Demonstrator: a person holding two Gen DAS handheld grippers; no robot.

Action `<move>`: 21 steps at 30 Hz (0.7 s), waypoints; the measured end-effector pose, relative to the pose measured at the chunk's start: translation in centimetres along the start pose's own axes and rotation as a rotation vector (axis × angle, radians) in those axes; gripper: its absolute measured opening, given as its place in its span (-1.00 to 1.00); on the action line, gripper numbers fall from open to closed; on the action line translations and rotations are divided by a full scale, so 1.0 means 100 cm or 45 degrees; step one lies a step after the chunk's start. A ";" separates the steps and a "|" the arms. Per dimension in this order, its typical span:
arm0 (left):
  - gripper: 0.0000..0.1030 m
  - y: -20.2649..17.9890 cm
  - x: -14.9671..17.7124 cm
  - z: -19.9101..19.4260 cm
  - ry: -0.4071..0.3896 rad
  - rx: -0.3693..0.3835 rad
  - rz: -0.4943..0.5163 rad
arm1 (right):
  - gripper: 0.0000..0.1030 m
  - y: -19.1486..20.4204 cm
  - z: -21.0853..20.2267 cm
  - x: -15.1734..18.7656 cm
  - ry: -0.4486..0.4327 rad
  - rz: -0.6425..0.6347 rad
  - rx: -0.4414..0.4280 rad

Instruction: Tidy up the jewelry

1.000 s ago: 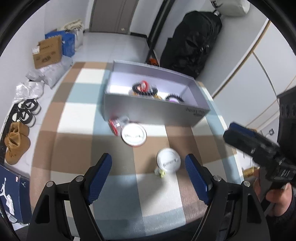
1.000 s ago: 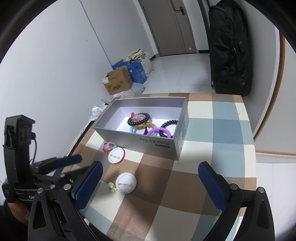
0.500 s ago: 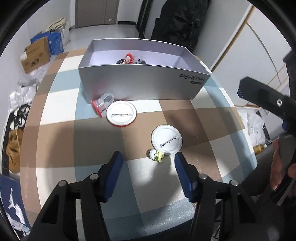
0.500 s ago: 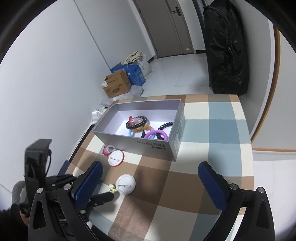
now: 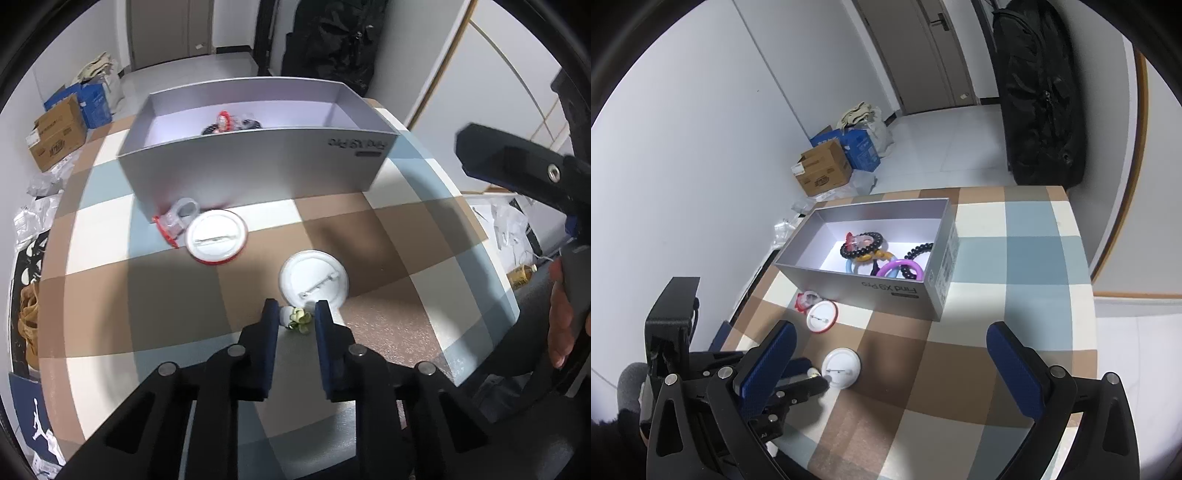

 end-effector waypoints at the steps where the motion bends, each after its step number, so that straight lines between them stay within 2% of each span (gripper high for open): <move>1: -0.73 0.000 -0.002 0.000 -0.002 -0.012 0.004 | 1.00 -0.001 0.000 0.000 0.001 0.003 0.001; 6: -0.77 0.000 -0.002 0.001 0.005 -0.010 0.021 | 1.00 -0.002 -0.001 -0.001 -0.001 0.009 0.003; 13: -0.83 0.010 -0.004 -0.004 0.034 0.059 -0.052 | 1.00 -0.001 0.002 0.001 0.019 0.001 0.012; 21: -0.83 0.022 -0.009 -0.022 -0.024 0.116 -0.122 | 1.00 0.000 0.011 0.003 0.058 0.011 0.026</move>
Point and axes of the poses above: each gripper's, at about its wrist camera, not at the fingertips, and z roughly the way its jaws point, y to its left, x to its underside, the point moved 2 cm from there along z, roughly the way its jaws point, and after that the axes turned 12 degrees about y, right-handed, at the moved point
